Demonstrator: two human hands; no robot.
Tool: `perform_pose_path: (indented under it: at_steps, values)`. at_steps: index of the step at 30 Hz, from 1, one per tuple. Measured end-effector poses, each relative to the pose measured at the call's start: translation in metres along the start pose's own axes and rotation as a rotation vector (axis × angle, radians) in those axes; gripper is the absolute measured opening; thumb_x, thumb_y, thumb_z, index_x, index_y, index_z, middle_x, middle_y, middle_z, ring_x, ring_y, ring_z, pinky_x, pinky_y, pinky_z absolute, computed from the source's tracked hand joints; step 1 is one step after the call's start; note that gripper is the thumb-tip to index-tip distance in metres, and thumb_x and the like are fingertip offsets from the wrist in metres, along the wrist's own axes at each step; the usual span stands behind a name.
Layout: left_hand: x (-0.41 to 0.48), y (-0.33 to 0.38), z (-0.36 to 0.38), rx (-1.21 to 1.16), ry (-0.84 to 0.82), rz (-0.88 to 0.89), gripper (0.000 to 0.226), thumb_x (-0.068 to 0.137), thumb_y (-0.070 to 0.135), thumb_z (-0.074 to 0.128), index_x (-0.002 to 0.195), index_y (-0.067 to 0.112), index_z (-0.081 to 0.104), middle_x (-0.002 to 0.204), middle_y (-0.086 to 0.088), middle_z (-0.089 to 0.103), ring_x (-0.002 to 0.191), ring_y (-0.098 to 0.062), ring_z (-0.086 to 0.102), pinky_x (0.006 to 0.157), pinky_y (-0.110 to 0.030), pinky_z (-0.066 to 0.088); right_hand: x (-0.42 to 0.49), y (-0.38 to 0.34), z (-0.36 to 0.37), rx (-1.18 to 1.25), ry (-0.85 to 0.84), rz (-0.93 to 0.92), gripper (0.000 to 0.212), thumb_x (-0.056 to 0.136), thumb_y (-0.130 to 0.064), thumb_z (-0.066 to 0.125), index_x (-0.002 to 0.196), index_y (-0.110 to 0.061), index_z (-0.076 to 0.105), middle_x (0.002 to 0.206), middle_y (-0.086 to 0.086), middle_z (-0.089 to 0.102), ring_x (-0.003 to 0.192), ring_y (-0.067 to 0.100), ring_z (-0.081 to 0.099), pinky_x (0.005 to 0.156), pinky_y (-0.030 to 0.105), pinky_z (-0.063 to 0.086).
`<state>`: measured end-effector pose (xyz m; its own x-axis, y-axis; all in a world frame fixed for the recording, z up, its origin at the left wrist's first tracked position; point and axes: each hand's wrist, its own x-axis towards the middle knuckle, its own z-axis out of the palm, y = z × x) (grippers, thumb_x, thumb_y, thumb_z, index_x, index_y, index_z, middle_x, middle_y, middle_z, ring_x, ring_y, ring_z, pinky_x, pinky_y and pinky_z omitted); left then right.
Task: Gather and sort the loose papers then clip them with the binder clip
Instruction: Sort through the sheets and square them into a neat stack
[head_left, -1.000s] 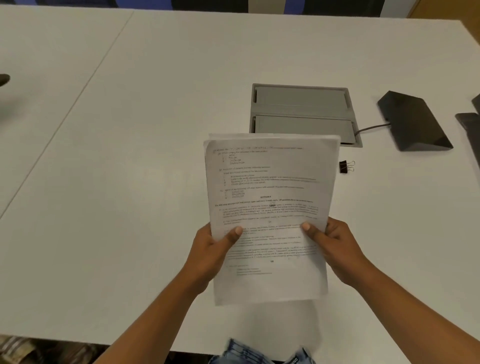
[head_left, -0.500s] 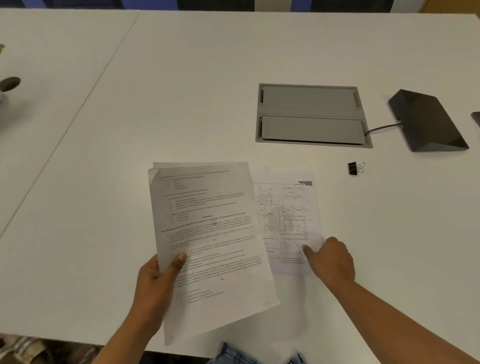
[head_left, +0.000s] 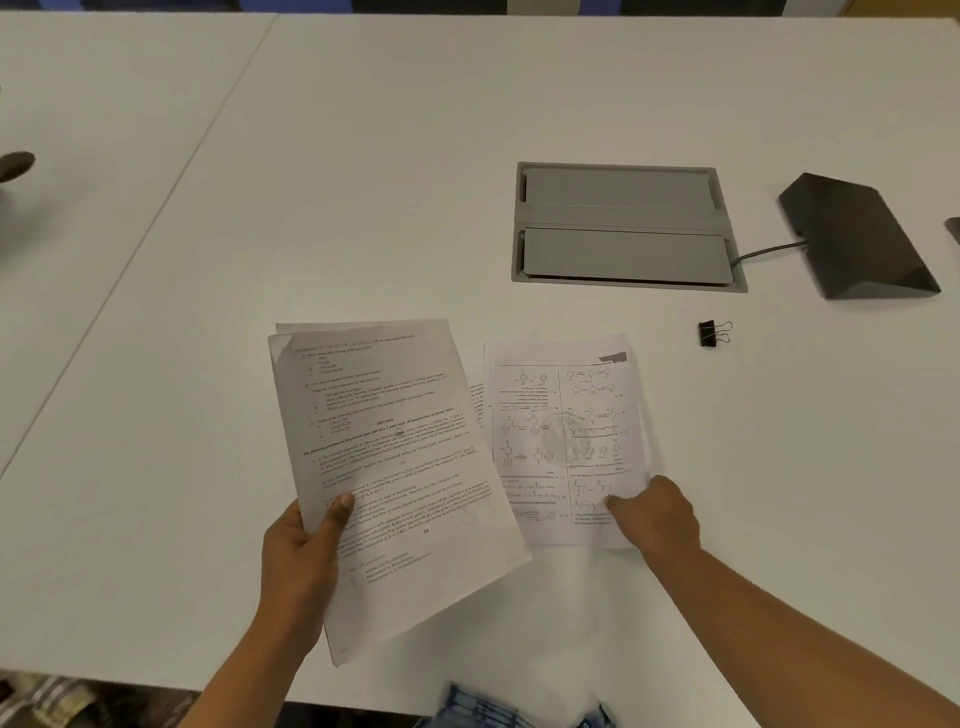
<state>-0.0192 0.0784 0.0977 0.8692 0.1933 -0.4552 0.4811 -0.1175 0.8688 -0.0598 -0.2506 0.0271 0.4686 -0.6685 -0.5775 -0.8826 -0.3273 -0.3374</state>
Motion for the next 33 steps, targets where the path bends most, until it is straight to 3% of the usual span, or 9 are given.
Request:
perform_pose_path:
  at_steps: [3, 5, 7, 12, 16, 20, 25, 28, 33]
  values:
    - [0.002, -0.001, 0.000, 0.014, 0.004, 0.001, 0.010, 0.094, 0.023, 0.062, 0.103, 0.021, 0.068, 0.096, 0.000, 0.075, 0.081, -0.028, 0.072, 0.064, -0.038, 0.058, 0.002, 0.011, -0.013, 0.032, 0.083, -0.069, 0.021, 0.086, -0.033, 0.064, 0.080, -0.013, 0.060, 0.083, 0.005, 0.067, 0.070, 0.026, 0.059, 0.060, 0.030, 0.041]
    - [0.003, -0.002, 0.002, 0.012, 0.009, -0.002, 0.012, 0.095, 0.023, 0.062, 0.105, 0.020, 0.068, 0.096, 0.000, 0.075, 0.082, -0.029, 0.072, 0.065, -0.038, 0.058, 0.004, 0.020, -0.022, 0.027, 0.146, -0.118, 0.034, 0.089, -0.031, 0.062, 0.064, -0.008, 0.055, 0.064, 0.006, 0.063, 0.058, 0.024, 0.056, 0.056, 0.031, 0.043]
    - [0.002, -0.003, 0.003, -0.001, 0.013, -0.007, 0.012, 0.095, 0.022, 0.062, 0.105, 0.019, 0.068, 0.096, 0.000, 0.075, 0.082, -0.028, 0.072, 0.064, -0.036, 0.057, 0.006, 0.028, -0.030, 0.038, 0.170, -0.166, 0.034, 0.091, -0.028, 0.061, 0.069, -0.002, 0.063, 0.066, 0.009, 0.067, 0.059, 0.025, 0.058, 0.059, 0.033, 0.048]
    - [0.001, -0.004, 0.007, -0.018, 0.001, -0.008, 0.013, 0.095, 0.021, 0.062, 0.106, 0.018, 0.068, 0.095, 0.000, 0.075, 0.081, -0.026, 0.072, 0.062, -0.033, 0.057, 0.011, 0.047, -0.050, 0.331, 0.130, -0.189, 0.023, 0.092, -0.019, 0.061, 0.111, -0.008, 0.071, 0.094, 0.009, 0.072, 0.084, 0.027, 0.066, 0.076, 0.043, 0.058]
    - [0.003, -0.008, 0.006, -0.014, -0.001, -0.005, 0.020, 0.095, 0.022, 0.062, 0.112, 0.014, 0.067, 0.100, -0.003, 0.075, 0.085, -0.028, 0.072, 0.065, -0.035, 0.058, -0.001, 0.056, -0.071, 0.686, 0.060, -0.125, 0.018, 0.094, -0.012, 0.059, 0.111, -0.011, 0.067, 0.088, 0.000, 0.068, 0.082, 0.022, 0.062, 0.065, 0.031, 0.052]
    - [0.002, -0.012, 0.008, -0.016, -0.028, -0.003, 0.022, 0.095, 0.023, 0.062, 0.115, 0.014, 0.066, 0.101, -0.003, 0.075, 0.086, -0.030, 0.073, 0.064, -0.036, 0.058, -0.019, 0.066, -0.086, 0.814, -0.051, -0.152, 0.019, 0.095, -0.016, 0.057, 0.110, -0.013, 0.068, 0.102, 0.003, 0.072, 0.094, 0.023, 0.064, 0.068, 0.031, 0.050]
    - [-0.006, -0.008, 0.025, -0.039, -0.119, 0.003, 0.015, 0.094, 0.023, 0.064, 0.107, 0.020, 0.070, 0.096, -0.002, 0.079, 0.081, -0.024, 0.076, 0.063, -0.033, 0.061, -0.049, 0.066, -0.088, 0.854, -0.205, -0.240, 0.020, 0.095, -0.019, 0.056, 0.108, -0.015, 0.070, 0.101, 0.002, 0.077, 0.092, 0.016, 0.073, 0.068, 0.024, 0.054]
    - [-0.011, 0.000, 0.042, -0.077, -0.204, -0.006, 0.015, 0.093, 0.021, 0.064, 0.107, 0.020, 0.070, 0.095, 0.000, 0.079, 0.083, -0.021, 0.076, 0.065, -0.032, 0.062, -0.061, 0.060, -0.083, 0.836, -0.265, -0.295, 0.023, 0.093, -0.020, 0.058, 0.110, -0.012, 0.070, 0.103, 0.005, 0.077, 0.096, 0.021, 0.073, 0.078, 0.031, 0.054]
    - [-0.023, 0.012, 0.071, -0.137, -0.297, -0.005, 0.024, 0.096, 0.023, 0.060, 0.119, 0.018, 0.065, 0.106, -0.004, 0.078, 0.095, -0.025, 0.075, 0.080, -0.046, 0.061, -0.074, 0.043, -0.074, 0.783, -0.316, -0.393, 0.038, 0.083, -0.039, 0.069, 0.113, -0.016, 0.069, 0.106, 0.001, 0.076, 0.099, 0.019, 0.072, 0.075, 0.023, 0.056]
